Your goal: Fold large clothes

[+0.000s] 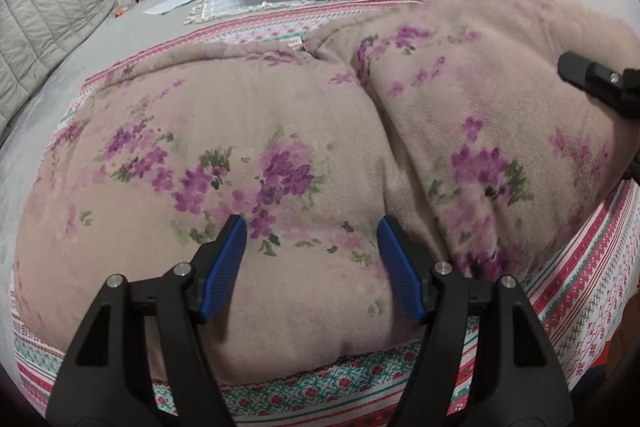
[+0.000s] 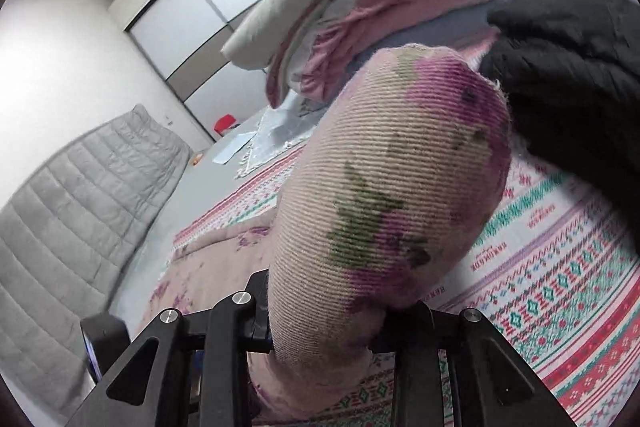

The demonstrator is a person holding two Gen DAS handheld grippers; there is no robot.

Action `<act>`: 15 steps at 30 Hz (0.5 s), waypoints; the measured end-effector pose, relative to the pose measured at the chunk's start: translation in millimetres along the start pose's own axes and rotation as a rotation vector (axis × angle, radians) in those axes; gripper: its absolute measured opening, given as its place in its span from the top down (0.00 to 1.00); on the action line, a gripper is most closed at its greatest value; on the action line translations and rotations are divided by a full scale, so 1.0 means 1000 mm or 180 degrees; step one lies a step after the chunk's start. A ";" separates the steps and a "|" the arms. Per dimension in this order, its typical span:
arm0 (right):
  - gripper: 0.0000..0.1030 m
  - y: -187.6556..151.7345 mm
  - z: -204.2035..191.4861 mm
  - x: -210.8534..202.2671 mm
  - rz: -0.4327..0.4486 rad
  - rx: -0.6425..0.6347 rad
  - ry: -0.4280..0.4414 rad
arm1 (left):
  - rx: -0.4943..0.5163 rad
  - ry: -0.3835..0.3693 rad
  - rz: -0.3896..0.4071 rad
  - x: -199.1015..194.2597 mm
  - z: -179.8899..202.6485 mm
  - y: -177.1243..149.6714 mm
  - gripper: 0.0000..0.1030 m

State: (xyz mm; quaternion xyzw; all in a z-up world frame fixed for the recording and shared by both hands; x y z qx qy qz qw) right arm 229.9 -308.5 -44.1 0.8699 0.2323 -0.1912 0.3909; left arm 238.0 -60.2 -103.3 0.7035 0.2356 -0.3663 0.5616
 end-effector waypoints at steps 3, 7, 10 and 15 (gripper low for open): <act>0.71 0.005 0.007 -0.002 -0.0002 0.0075 0.0021 | 0.0010 0.0026 0.0078 -0.010 -0.006 0.009 0.32; 0.71 0.005 0.001 -0.012 0.0114 -0.0031 0.0084 | -0.0070 0.0066 0.0146 -0.013 -0.020 0.017 0.32; 0.71 0.001 -0.016 -0.020 0.0243 -0.0264 0.0111 | -0.0204 -0.0006 0.0099 -0.006 -0.027 0.018 0.32; 0.71 -0.006 -0.042 -0.020 0.0304 -0.0593 0.0201 | -0.0351 -0.0094 -0.0111 0.016 -0.024 0.010 0.32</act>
Point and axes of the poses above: each gripper's, at about its wrist camera, not at the fingertips, and x roughly the way its jaws point, z to its right, y to its top, the point moved 5 cm from there along x, roughly the way its jaws point, and after that the axes turned 6 degrees about x, right-handed, at the moved point
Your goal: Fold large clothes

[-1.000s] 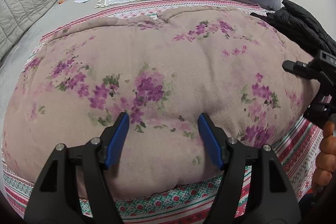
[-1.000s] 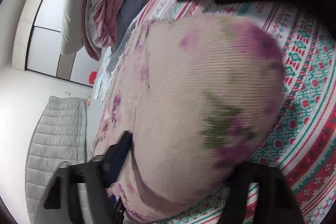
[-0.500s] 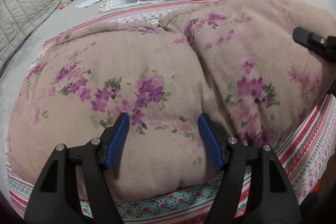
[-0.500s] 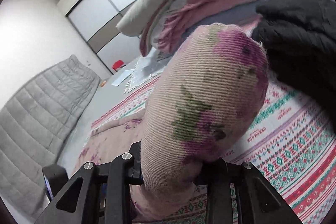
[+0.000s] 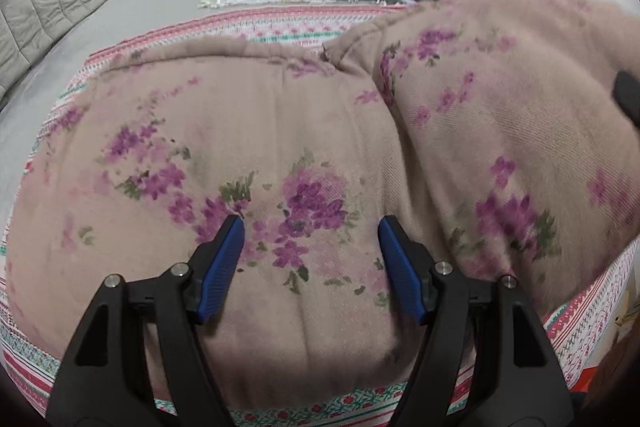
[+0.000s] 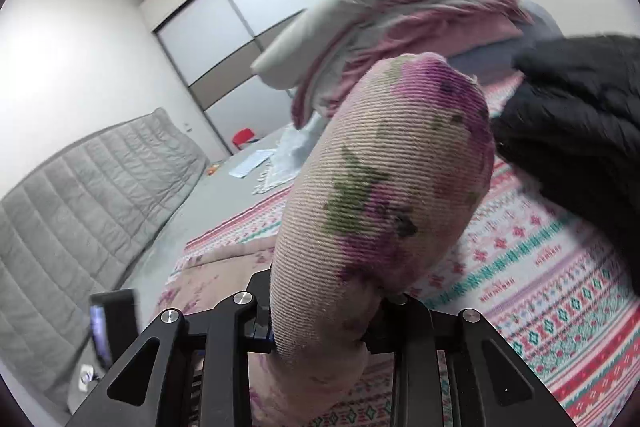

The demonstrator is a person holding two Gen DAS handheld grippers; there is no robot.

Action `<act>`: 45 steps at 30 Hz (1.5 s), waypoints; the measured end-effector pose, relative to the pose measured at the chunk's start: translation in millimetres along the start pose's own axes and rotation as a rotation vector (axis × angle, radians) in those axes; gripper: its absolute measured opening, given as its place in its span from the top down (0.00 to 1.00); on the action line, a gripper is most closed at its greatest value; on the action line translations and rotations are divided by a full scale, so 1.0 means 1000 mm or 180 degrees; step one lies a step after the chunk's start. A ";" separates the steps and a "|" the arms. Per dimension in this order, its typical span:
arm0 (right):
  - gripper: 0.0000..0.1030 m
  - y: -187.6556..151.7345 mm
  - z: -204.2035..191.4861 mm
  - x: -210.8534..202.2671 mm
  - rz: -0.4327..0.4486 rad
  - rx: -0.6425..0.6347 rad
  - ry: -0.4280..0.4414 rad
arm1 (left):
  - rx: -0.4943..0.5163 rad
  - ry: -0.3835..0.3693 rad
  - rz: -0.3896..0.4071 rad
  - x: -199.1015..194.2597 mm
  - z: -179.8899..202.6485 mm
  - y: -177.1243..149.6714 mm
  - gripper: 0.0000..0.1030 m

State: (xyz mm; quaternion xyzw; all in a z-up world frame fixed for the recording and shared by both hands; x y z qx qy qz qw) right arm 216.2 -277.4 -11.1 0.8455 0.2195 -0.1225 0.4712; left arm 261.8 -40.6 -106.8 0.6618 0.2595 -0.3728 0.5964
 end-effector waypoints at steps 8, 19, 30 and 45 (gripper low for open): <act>0.71 -0.003 -0.013 -0.003 0.0056 -0.0159 0.0031 | 0.0072 -0.0050 0.0002 -0.014 -0.004 0.013 0.32; 0.71 0.008 0.006 0.000 0.0039 0.0183 0.0074 | 0.0000 0.0045 -0.0371 0.021 -0.027 0.084 0.32; 0.71 0.011 0.021 0.003 -0.0055 0.0426 0.0153 | -0.0006 0.0349 -0.0765 0.072 -0.031 0.106 0.20; 0.71 0.007 0.028 0.004 -0.0130 0.0558 0.0129 | -0.0335 0.0343 -0.0884 0.123 -0.044 0.119 0.17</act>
Point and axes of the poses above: each gripper's, at about its wrist camera, not at the fingertips, and x roughly the way its jaws point, z to its right, y to its top, the point moved 5 cm from there along x, roughly the way its jaws point, and after that the axes turned 6 degrees about x, right-handed, at the moved point
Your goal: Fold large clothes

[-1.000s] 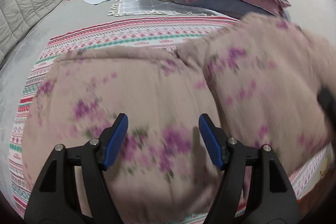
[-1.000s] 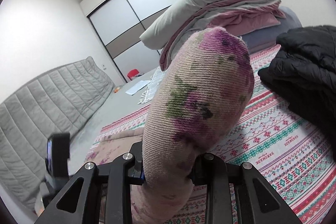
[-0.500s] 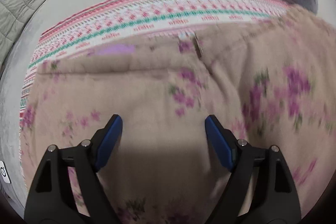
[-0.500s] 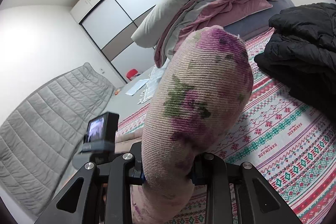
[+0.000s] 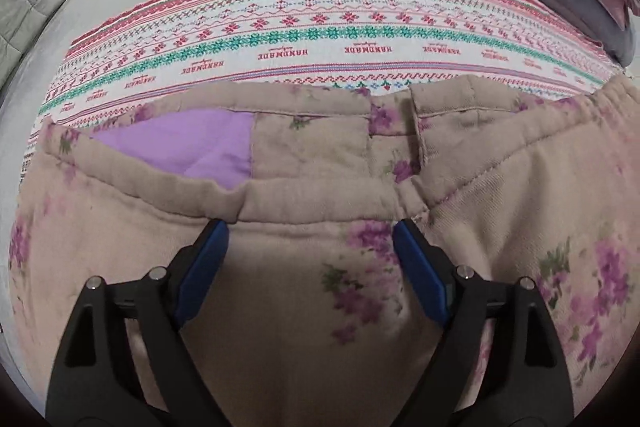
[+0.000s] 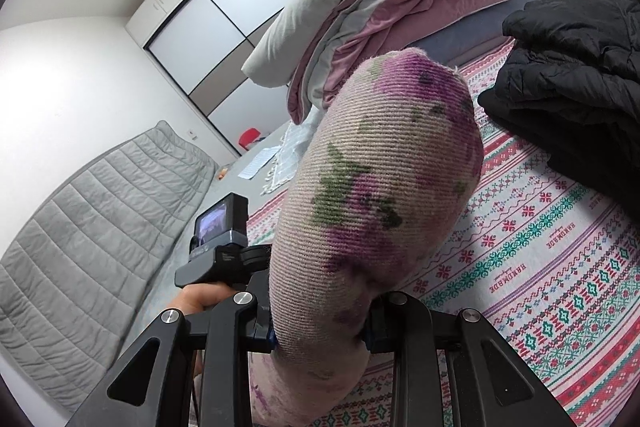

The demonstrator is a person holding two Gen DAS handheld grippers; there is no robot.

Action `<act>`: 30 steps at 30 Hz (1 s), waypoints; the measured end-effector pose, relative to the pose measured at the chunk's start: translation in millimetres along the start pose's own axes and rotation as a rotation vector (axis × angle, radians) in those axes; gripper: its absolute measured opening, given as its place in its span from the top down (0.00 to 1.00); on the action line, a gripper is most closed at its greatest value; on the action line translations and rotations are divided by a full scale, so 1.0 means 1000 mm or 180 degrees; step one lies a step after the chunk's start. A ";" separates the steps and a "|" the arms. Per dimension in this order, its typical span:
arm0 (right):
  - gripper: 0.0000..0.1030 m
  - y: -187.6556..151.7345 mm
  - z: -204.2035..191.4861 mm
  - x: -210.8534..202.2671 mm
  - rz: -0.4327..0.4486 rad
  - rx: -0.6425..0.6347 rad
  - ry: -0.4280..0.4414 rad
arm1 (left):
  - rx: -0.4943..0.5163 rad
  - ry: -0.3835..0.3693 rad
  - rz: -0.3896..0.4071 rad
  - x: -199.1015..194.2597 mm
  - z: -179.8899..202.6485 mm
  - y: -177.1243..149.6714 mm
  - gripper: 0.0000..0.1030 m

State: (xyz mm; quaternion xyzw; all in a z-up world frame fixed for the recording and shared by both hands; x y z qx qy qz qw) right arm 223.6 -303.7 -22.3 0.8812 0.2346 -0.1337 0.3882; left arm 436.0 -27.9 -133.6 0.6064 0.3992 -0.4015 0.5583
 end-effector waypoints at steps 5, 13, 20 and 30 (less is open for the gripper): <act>0.71 0.002 0.006 -0.001 -0.0010 0.0083 0.0005 | -0.0174 -0.0118 0.0204 -0.044 -0.018 -0.021 0.18; 0.71 0.001 0.005 -0.002 -0.0010 0.0110 -0.0014 | 0.0193 -0.0492 0.0605 -0.117 0.008 -0.134 0.18; 0.71 -0.008 -0.001 0.001 -0.0033 -0.0026 -0.0132 | 0.0245 -0.0374 0.0777 -0.093 0.015 -0.162 0.17; 0.71 -0.002 0.011 0.003 0.0016 0.0069 -0.0205 | 0.0156 -0.0653 0.0975 -0.137 -0.003 -0.186 0.17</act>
Point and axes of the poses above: each gripper's, at about its wrist camera, not at the fingertips, and x roughly the way its jaws point, z to its right, y to its top, the point moved 5 cm from there along x, roughly the way its jaws point, and after that the axes turned 6 degrees about x, right-handed, at the moved point
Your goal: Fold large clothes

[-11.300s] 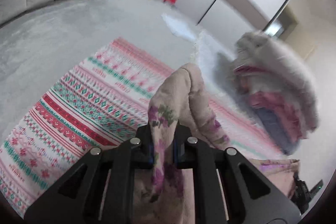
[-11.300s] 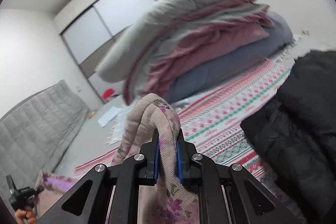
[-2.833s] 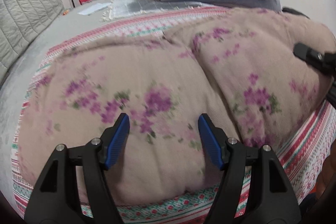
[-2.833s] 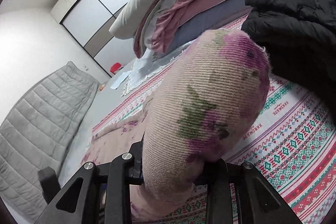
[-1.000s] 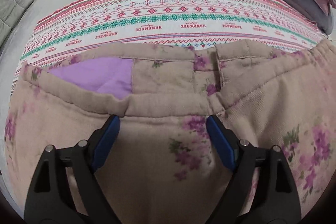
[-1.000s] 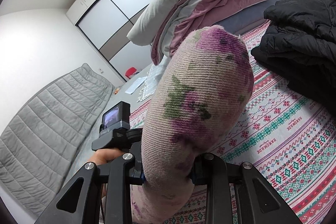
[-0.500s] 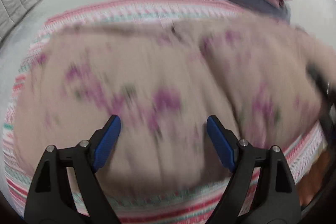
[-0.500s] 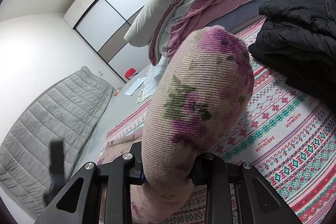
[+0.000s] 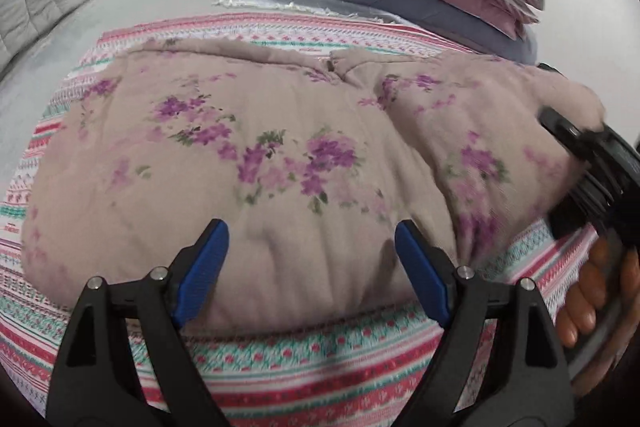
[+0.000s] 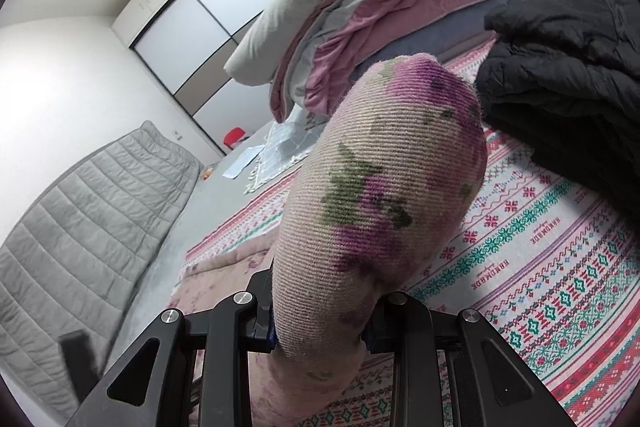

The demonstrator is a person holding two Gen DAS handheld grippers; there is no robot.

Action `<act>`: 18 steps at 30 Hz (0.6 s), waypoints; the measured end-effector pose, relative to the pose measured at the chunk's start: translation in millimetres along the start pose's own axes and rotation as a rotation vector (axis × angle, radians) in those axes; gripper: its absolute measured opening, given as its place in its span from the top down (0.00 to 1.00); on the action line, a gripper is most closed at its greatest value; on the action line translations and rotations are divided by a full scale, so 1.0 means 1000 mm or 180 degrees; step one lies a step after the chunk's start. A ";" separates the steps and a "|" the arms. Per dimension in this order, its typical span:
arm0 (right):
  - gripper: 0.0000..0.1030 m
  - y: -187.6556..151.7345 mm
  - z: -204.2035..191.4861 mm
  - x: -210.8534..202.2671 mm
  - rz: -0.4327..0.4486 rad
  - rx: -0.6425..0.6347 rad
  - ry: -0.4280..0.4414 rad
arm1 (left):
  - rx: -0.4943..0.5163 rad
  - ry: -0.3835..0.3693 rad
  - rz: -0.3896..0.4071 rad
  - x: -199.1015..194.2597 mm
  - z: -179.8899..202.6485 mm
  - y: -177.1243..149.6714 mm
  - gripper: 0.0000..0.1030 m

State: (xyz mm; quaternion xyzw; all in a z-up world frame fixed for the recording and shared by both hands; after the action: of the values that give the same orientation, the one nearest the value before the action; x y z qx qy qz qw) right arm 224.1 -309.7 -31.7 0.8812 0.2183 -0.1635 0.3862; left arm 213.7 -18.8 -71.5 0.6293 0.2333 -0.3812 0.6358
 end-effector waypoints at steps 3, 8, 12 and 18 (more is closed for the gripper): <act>0.71 -0.002 -0.004 0.000 0.0049 -0.0065 -0.0043 | 0.0244 0.0091 -0.0102 0.009 0.016 -0.009 0.17; 0.71 -0.008 -0.013 0.003 0.0056 -0.0190 -0.0129 | 0.0350 0.0137 -0.0140 0.027 0.023 -0.021 0.15; 0.71 -0.008 -0.017 0.002 0.0119 -0.0347 -0.0235 | 0.0316 -0.0138 -0.0118 0.013 0.014 -0.017 0.15; 0.71 -0.002 0.010 0.008 0.0017 -0.0097 -0.0459 | -0.0231 -0.0111 0.0208 -0.015 -0.064 0.003 0.15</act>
State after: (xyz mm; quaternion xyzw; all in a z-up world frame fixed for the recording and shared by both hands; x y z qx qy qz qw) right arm 228.8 -314.2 -42.8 0.8617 0.1900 -0.2222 0.4148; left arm 218.8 46.5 -63.8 0.6064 0.2152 -0.3624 0.6742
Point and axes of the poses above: each gripper's, at about its wrist camera, not at the fingertips, and x roughly the way its jaws point, z to its right, y to its top, the point moved 5 cm from there along x, roughly the way its jaws point, and after that the axes turned 6 degrees about x, right-handed, at the moved point
